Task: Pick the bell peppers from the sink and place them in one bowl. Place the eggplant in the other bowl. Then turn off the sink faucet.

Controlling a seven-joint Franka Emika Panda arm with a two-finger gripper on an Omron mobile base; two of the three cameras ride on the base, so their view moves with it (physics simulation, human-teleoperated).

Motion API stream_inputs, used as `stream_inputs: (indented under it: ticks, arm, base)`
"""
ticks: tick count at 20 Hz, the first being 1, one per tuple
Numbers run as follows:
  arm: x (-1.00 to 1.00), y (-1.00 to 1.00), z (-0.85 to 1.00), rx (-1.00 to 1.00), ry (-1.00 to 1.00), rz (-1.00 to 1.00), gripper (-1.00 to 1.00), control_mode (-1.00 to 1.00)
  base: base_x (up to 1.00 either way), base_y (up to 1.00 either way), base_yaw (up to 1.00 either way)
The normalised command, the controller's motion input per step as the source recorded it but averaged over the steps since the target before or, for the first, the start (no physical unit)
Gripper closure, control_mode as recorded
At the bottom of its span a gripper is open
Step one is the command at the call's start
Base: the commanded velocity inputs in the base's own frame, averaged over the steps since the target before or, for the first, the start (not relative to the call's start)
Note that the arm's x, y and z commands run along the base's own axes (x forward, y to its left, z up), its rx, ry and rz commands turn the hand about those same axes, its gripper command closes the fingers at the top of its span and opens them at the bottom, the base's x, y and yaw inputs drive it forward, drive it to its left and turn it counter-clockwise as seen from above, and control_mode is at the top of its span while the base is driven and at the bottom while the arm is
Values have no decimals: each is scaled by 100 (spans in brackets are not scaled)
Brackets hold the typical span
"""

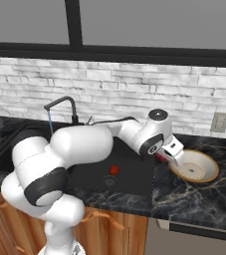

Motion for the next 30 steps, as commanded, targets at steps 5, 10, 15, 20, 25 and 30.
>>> stream_inputs:
  ticks: [5,10,15,20,25,30]
  arm:
    - [28,-36,-11,1,2,-8,100,-100]
    - [42,-35,-20,1,9,-7,100,-100]
    - [29,-48,-17,10,9,-5,100,-100]
    - [21,-52,-7,13,10,-5,100,-100]
    - [19,-34,-25,7,12,-2,100,-100]
    - [14,-11,-36,1,8,-1,100,-100]
  base:
    - [0,0,0]
    - [0,0,0]
    - [0,0,0]
    - [0,0,0]
    - [0,0,0]
    - [0,0,0]
